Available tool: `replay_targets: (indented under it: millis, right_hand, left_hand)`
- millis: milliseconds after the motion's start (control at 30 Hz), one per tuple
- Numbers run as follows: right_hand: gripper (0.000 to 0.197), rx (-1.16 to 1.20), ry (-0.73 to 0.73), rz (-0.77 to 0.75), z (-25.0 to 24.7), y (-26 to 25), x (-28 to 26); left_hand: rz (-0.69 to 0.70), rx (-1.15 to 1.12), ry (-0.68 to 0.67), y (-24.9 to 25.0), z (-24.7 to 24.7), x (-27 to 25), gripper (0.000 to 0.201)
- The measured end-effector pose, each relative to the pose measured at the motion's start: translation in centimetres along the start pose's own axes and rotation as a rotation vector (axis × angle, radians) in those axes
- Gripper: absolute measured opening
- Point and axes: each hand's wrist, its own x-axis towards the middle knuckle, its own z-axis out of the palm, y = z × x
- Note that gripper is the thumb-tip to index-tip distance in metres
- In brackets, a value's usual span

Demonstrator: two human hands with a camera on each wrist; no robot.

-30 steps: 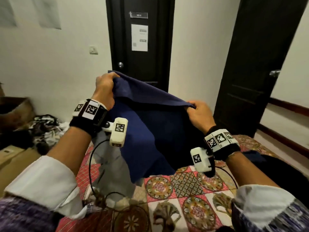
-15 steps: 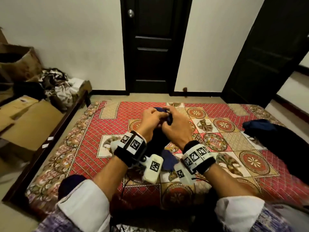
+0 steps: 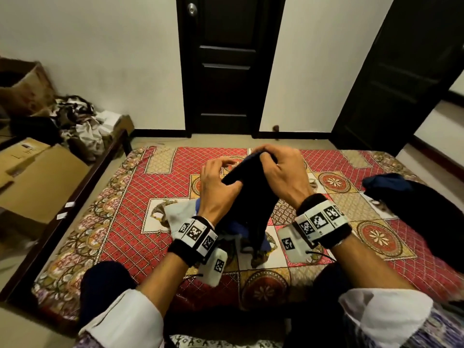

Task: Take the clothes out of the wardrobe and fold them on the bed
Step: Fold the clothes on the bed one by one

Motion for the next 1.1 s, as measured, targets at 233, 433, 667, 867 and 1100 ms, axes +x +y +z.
replay_targets:
  millis: [233, 433, 667, 867, 1100]
  right_hand:
    - [0.029, 0.094, 0.241, -0.109, -6.4, -1.3, 4.3]
    - [0.034, 0.028, 0.367, -0.030, -11.2, 1.1, 8.0]
    - [0.036, -0.022, 0.447, 0.104, -12.7, 3.9, 9.9]
    - [0.039, -0.130, 0.473, 0.116, -14.5, 4.5, 10.0]
    - [0.041, -0.145, 0.466, 0.103, -15.2, 5.0, 8.8]
  left_hand:
    - [0.006, 0.205, -0.035, -3.4, -0.9, 2.2, 0.023]
    - [-0.128, 0.022, -0.195, -5.4, -3.4, 3.1, 0.018]
    - [-0.222, -0.337, -0.467, -2.2, -5.2, 4.2, 0.045]
    - [0.100, 0.233, -0.595, -1.5, -7.3, 4.7, 0.057]
    - [0.244, 0.405, -0.154, -2.5, -10.4, 6.3, 0.037]
